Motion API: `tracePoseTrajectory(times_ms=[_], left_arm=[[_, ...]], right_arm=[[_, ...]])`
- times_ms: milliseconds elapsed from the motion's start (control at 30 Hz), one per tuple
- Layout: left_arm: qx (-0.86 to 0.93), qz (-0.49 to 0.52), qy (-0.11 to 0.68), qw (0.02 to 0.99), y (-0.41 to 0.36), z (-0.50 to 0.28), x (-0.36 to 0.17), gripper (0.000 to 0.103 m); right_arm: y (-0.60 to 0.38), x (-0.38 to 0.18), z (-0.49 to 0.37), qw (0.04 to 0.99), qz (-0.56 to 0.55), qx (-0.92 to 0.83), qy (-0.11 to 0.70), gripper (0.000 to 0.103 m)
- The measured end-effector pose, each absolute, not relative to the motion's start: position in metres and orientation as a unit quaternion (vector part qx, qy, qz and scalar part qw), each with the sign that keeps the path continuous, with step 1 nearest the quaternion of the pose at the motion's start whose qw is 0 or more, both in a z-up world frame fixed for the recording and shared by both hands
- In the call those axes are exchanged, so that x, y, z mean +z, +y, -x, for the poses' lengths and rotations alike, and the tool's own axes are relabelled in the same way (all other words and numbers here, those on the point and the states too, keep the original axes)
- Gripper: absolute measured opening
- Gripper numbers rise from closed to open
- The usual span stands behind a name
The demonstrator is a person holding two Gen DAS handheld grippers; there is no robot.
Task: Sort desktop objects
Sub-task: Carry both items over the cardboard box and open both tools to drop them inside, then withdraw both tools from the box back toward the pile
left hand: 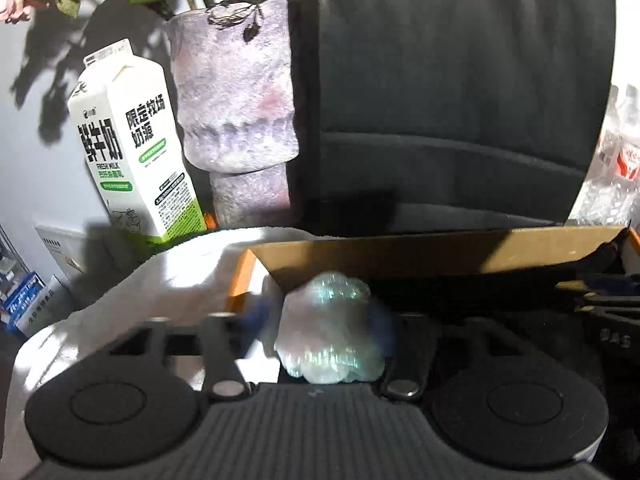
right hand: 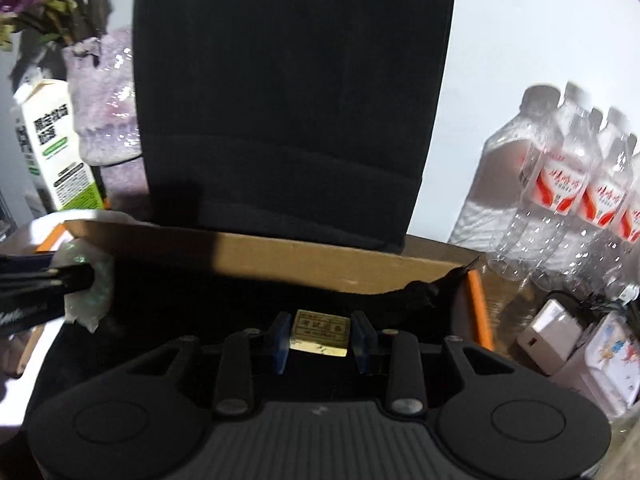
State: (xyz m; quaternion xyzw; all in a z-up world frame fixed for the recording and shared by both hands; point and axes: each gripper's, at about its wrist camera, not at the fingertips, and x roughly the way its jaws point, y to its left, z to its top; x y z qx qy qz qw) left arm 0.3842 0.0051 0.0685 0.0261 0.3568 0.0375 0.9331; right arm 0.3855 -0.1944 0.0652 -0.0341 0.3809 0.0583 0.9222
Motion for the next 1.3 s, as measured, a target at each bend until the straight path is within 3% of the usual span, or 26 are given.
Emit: tracePoseTrajectory(times_ms=[100,167,200,333,533,733,900,1000,1067,1300], left_arm=[[0.015,-0.036,0.36,0.932,0.001,-0.376,0.074,0.076],[0.01,-0.049,0.356,0.933,-0.004,-0.368,0.082,0.077],[0.012,-0.057,0.354,0.934,-0.007,-0.363,0.087,0.078],[0.01,-0.063,0.34,0.938,-0.013,-0.337,0.113,0.081],[0.016,-0.056,0.337,0.94,-0.007,-0.292,0.144,0.086],[0.013,-0.064,0.35,0.935,0.0,-0.231,0.157,0.089],[-0.013,-0.06,0.334,0.941,0.0,-0.171,0.152,0.089],[-0.029,-0.056,0.3,0.952,0.004,-0.122,0.143,0.094],[-0.038,-0.053,0.28,0.958,0.008,-0.084,0.134,0.097],[-0.049,0.006,0.243,0.969,0.027,0.042,0.08,0.103]], right_arm=[[-0.195,0.06,-0.386,0.916,0.016,0.058,0.397,0.035],[-0.198,0.069,-0.375,0.923,0.011,0.054,0.381,0.055],[-0.199,0.075,-0.368,0.926,0.009,0.054,0.374,0.058],[-0.202,0.103,-0.336,0.934,0.0,0.06,0.353,0.059],[-0.206,0.137,-0.286,0.938,-0.015,0.077,0.337,0.072],[-0.212,0.147,-0.231,0.936,-0.022,0.107,0.335,0.075],[-0.207,0.144,-0.173,0.936,-0.029,0.146,0.319,0.078],[-0.205,0.144,-0.127,0.942,-0.006,0.159,0.294,0.081],[-0.208,0.141,-0.088,0.951,0.003,0.162,0.262,0.09],[-0.224,0.096,0.028,0.962,-0.024,0.152,0.226,0.096]])
